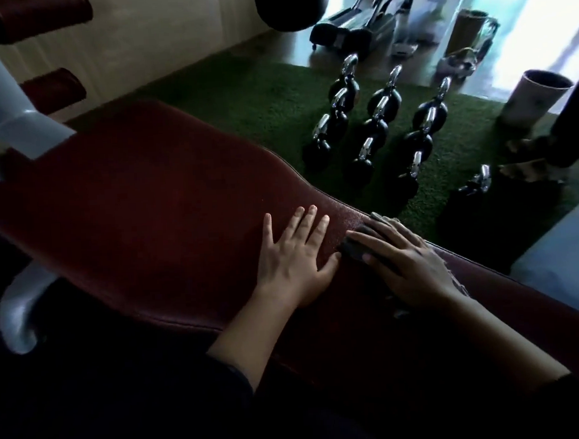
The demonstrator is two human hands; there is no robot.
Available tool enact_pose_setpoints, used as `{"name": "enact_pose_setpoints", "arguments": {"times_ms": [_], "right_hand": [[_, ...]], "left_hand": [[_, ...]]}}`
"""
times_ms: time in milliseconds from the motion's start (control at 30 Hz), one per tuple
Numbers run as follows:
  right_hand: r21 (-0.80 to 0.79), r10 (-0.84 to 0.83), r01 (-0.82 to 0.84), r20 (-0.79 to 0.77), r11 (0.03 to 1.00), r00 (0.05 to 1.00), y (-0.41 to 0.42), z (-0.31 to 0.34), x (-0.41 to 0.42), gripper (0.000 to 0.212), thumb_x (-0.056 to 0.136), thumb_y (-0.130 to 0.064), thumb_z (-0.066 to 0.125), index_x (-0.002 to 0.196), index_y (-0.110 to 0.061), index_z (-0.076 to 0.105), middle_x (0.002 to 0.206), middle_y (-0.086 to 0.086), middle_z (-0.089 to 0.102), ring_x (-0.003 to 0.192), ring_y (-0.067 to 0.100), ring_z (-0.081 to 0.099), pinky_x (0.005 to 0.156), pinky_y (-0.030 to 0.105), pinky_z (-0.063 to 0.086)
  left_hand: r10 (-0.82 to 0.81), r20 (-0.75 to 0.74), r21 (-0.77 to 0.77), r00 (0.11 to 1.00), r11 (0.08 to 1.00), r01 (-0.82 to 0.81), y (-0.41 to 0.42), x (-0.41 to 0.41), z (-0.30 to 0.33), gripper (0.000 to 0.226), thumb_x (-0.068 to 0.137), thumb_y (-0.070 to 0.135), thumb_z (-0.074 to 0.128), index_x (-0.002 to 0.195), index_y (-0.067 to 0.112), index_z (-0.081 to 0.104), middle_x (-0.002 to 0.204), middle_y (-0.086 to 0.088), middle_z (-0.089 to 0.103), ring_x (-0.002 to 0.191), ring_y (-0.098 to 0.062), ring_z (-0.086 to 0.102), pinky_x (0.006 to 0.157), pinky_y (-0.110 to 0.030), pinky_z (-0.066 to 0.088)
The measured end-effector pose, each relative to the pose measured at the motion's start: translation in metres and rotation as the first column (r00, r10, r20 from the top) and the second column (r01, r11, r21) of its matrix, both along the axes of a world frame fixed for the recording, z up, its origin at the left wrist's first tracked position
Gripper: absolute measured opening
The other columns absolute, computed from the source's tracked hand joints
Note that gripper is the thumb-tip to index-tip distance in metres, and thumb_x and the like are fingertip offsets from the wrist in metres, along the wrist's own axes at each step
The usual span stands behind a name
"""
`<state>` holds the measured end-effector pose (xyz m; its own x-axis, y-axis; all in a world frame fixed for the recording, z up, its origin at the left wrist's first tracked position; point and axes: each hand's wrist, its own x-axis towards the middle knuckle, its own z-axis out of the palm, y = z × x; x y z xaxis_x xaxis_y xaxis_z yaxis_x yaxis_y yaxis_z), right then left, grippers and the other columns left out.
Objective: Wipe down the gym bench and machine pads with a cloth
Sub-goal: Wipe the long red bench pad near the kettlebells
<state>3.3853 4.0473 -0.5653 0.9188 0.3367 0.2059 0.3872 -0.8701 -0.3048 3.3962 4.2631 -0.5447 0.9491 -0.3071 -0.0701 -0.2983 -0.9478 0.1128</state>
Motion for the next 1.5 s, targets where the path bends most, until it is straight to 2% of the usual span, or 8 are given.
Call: {"name": "enact_pose_setpoints", "arguments": {"times_ms": [133,267,533,900,1033,1133,1367,1500], "right_hand": [[-0.072,-0.033,0.029,-0.057,0.997,0.998,0.002,0.003,0.0,0.046,0.098,-0.058,0.02,0.142,-0.051,0.032,0.154,-0.012,0.031,0.147,0.015,0.018,0.116,0.045,0.027],[-0.033,-0.047,0.047,0.002,0.998,0.999,0.006,0.002,-0.001,0.046,0.099,-0.057,0.019,0.142,-0.048,0.032,0.152,-0.011,0.036,0.146,0.015,0.021,0.116,0.043,0.026],[-0.062,-0.098,0.1,0.035,0.993,0.995,0.03,-0.011,0.017,0.054,0.095,-0.063,0.007,0.144,-0.049,0.025,0.155,-0.012,0.031,0.147,0.019,0.019,0.115,0.046,0.026],[0.013,-0.079,0.079,0.028,0.997,0.996,0.036,-0.004,0.019,0.052,0.091,-0.062,0.02,0.141,-0.055,0.028,0.155,-0.014,0.03,0.146,0.016,0.018,0.117,0.042,0.024],[-0.048,-0.018,0.015,-0.064,0.999,0.998,0.027,0.005,0.007,0.053,0.084,-0.072,0.014,0.135,-0.069,0.003,0.161,-0.015,0.008,0.149,0.014,-0.003,0.121,0.041,0.007],[-0.144,-0.018,0.011,-0.046,0.989,0.999,0.024,0.004,-0.007,0.056,0.083,-0.073,0.007,0.137,-0.067,-0.009,0.161,-0.013,-0.005,0.148,0.016,-0.012,0.119,0.037,0.0],[-0.128,-0.039,0.037,-0.014,0.991,0.999,0.039,0.005,0.003,0.053,0.085,-0.068,0.006,0.138,-0.068,0.003,0.161,-0.012,0.006,0.149,0.021,-0.002,0.118,0.039,0.006],[-0.107,-0.045,0.051,0.061,0.993,0.997,0.047,0.005,0.039,0.046,0.096,-0.055,0.03,0.141,-0.059,0.02,0.157,-0.012,0.022,0.144,0.02,0.02,0.113,0.04,0.023]], "left_hand": [[-0.02,-0.026,-0.003,0.999,1.0,0.02,-0.002,0.004,0.005,0.068,0.098,0.058,0.016,0.153,0.027,-0.009,0.16,0.002,-0.018,0.146,-0.012,-0.02,0.113,-0.058,-0.017],[-0.05,-0.021,-0.003,0.999,0.999,0.05,-0.006,0.014,0.003,0.067,0.098,0.056,0.018,0.154,0.027,-0.005,0.161,0.003,-0.014,0.147,-0.012,-0.017,0.112,-0.061,-0.016],[-0.037,0.085,-0.086,0.996,0.995,0.044,-0.002,0.019,-0.008,0.057,0.1,0.044,0.018,0.154,0.035,0.002,0.162,0.011,-0.004,0.147,-0.006,-0.009,0.116,-0.052,-0.014],[0.052,0.138,-0.062,0.989,0.997,-0.044,0.001,0.018,-0.009,0.058,0.1,0.047,0.016,0.154,0.033,0.0,0.162,0.01,-0.004,0.148,-0.008,-0.009,0.119,-0.046,-0.01],[0.13,0.103,-0.015,0.986,0.991,-0.129,0.003,0.014,-0.009,0.059,0.098,0.056,0.012,0.151,0.04,-0.005,0.161,0.006,-0.011,0.148,-0.013,-0.014,0.118,-0.047,-0.012],[0.147,0.114,-0.022,0.983,0.989,-0.145,0.004,0.009,-0.011,0.058,0.098,0.055,0.011,0.152,0.04,-0.005,0.161,0.005,-0.011,0.148,-0.013,-0.013,0.118,-0.046,-0.011],[0.173,0.133,-0.049,0.976,0.985,-0.168,0.004,0.003,-0.011,0.056,0.1,0.046,0.014,0.153,0.034,-0.003,0.162,0.008,-0.008,0.148,-0.009,-0.011,0.119,-0.044,-0.011],[0.194,0.137,-0.045,0.971,0.981,-0.19,0.004,0.004,-0.011,0.061,0.1,0.048,0.014,0.154,0.026,-0.002,0.161,0.01,-0.006,0.147,-0.007,-0.011,0.119,-0.043,-0.011]]}}
